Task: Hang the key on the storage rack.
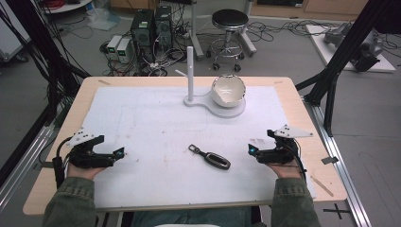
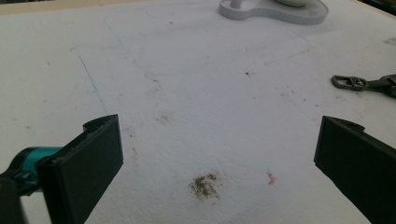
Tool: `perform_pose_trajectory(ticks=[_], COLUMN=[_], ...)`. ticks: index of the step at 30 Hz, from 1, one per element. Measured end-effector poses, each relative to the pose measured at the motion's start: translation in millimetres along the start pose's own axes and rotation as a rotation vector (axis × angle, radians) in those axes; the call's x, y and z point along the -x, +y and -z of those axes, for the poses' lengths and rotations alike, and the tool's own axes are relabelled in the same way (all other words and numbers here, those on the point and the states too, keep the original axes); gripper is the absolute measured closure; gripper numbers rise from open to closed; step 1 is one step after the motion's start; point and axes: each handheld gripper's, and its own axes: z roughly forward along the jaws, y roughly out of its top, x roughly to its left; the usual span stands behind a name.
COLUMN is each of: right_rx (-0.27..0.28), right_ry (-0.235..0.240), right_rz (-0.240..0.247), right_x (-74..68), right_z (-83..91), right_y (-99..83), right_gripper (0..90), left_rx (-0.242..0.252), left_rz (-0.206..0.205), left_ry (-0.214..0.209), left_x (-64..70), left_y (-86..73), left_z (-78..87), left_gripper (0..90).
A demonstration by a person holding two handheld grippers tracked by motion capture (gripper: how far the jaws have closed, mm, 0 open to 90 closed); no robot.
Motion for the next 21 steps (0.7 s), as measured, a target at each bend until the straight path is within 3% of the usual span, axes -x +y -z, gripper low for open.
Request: perform_pose_trajectory(ticks=[21], right_rx=[-0.039], right_ry=[0.001], right_rz=[-0.013], right_x=[0.4], right_z=[-3.2], right_y=[-0.8], right_gripper=[0.5], left_rx=[-0.005], left_rz=[-0.008], left_ry=[-0.013], left_x=[1.6], left_y=[-1.3], left_z=[-0.1], left_gripper=[1.7])
